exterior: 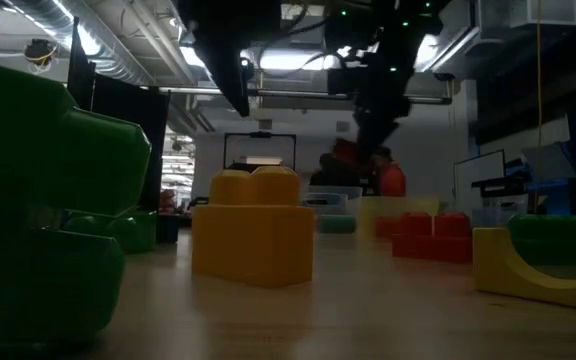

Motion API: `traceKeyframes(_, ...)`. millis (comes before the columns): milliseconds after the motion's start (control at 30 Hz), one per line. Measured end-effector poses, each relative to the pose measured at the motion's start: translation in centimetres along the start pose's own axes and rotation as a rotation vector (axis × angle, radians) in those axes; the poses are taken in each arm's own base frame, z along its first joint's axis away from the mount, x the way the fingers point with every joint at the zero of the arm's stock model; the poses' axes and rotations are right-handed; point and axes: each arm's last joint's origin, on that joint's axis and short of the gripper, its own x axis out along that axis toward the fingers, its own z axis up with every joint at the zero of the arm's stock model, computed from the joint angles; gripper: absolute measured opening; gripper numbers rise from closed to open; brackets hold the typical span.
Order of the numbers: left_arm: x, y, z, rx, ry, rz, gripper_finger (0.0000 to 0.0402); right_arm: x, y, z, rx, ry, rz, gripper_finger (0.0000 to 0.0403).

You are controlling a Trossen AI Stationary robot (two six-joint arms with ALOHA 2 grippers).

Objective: Sort blocks by size
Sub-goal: Put the red cylindrical block into the top left transparent bin, then put the light green cylindrical block into the top left transparent bin

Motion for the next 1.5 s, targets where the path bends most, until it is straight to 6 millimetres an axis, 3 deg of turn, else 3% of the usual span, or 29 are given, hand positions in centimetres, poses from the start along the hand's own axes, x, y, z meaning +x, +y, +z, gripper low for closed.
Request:
traceKeyframes(200, -0.1, -3.6, 0.3, 0.030, -0.009, -0.039, 0.0203, 2.0, -2.6, 0.8, -0.003, -0.088, -0.040, 0.0141)
traceKeyframes(533, 0.4, -8.1, 0.7, 0.092, -0.060, -0.088, 0.0203, 6.5, -6.6, 0.5, 0.020, -0.092, -0.107, 0.0142)
traceKeyframes(733, 3.0, -10.0, 0.1, 0.177, -0.056, -0.104, 0.0203, 6.6, -7.7, 0.1, 0.045, -0.079, -0.127, 0.0174)
traceKeyframes(967, 6.0, -10.5, -0.6, 0.229, -0.124, -0.109, 0.0203, 6.5, -7.8, 0.1, 0.045, -0.070, -0.150, 0.0237)
traceKeyframes(1133, 8.0, -10.9, -1.7, 0.257, -0.166, -0.143, 0.0203, 4.6, -8.4, 0.7, 0.035, 0.024, -0.183, 0.0254)
traceKeyframes(1267, 9.4, -11.3, -2.6, 0.298, -0.212, -0.176, 0.0203, 1.7, -9.2, 1.9, 0.030, 0.086, -0.181, 0.0253)
traceKeyframes(1500, 10.9, -11.7, -3.7, 0.336, -0.280, -0.182, 0.0203, -4.0, -10.4, 4.0, 0.056, 0.047, -0.157, 0.0253)
